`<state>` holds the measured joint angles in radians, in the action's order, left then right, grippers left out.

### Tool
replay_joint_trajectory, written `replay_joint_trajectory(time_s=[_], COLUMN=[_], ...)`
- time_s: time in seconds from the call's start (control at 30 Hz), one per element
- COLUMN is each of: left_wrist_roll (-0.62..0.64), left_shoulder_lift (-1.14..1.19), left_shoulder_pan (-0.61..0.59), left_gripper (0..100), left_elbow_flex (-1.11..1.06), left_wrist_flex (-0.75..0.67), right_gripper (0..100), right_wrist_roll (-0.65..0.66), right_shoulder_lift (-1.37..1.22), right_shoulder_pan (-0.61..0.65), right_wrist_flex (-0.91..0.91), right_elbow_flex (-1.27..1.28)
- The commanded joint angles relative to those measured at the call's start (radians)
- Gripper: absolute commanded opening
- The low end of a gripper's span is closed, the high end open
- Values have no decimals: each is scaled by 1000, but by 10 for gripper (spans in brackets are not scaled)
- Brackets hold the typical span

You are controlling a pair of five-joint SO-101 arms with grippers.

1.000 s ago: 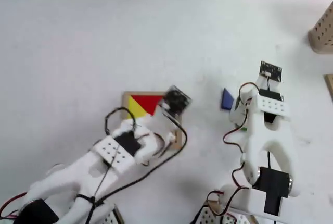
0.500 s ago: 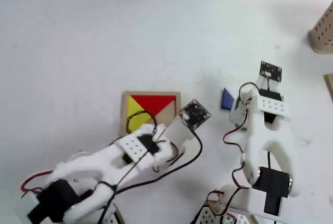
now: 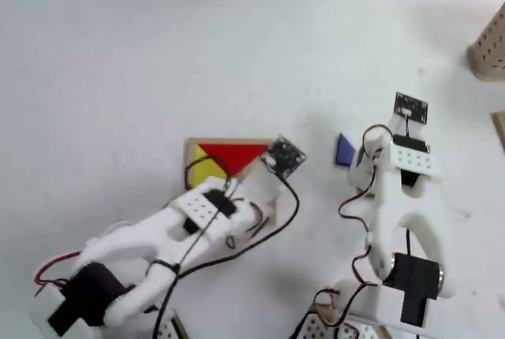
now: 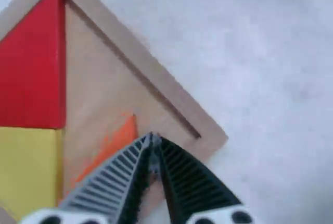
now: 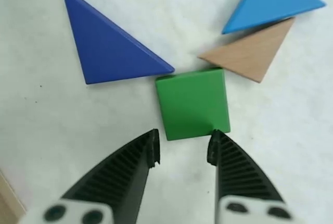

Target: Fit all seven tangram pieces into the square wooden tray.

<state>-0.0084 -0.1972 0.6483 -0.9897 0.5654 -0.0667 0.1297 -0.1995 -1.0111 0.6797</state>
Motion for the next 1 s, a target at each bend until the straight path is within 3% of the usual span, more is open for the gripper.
replay_joint_trajectory(time_s=[0.0,0.63,0.97], left_wrist_roll=[8,6,5], left_shoulder_lift=[1,-13,-354], left_shoulder_pan=[-50,-87,-105], left_gripper=[22,21,22], left_elbow_flex=[34,32,-201], left_wrist_flex=[29,150,132], right_gripper=[155,155,155], right_wrist_roll=[9,9,9], right_shoulder_lift=[5,5,5], right_shoulder_pan=[2,5,7], right_wrist_flex=[5,8,8], right_elbow_flex=[-34,-34,-34])
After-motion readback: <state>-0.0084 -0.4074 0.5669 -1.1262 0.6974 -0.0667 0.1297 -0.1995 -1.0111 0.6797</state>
